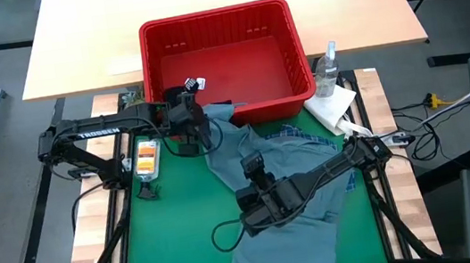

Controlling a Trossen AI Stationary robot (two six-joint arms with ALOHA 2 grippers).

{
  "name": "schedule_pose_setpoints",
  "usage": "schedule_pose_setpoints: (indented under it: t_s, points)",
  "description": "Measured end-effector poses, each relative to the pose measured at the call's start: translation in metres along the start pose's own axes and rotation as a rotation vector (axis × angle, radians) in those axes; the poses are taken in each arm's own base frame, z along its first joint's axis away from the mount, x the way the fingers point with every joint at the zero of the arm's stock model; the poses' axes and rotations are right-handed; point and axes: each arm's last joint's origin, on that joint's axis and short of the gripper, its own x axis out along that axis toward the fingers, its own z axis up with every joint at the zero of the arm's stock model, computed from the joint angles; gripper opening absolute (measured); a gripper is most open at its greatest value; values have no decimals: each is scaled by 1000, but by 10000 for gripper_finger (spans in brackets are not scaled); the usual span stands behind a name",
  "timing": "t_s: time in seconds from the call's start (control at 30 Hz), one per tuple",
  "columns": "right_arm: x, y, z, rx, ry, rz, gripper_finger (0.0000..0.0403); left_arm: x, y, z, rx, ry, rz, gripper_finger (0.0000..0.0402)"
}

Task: Fold Laundry from Bin
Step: Fold the blue pants on top of the blue shirt

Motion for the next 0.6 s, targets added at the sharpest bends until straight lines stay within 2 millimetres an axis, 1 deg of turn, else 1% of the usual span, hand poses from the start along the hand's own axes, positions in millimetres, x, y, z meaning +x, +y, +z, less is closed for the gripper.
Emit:
schedule_pose_setpoints:
  t_s: [0.07,0.27,0.43,0.6]
  points:
    - [0,0,0,0,0,0,143,0,0,1,2,-14,-5,128]
    - [0,0,0,0,0,0,143,3,0,4,89,-31,-4,128]
    - [0,0,0,0,0,0,143,14,-1,6,173,2,-14,128]
    - [0,0,0,-2,1,2,143,24,-5,9,183,30,-18,121]
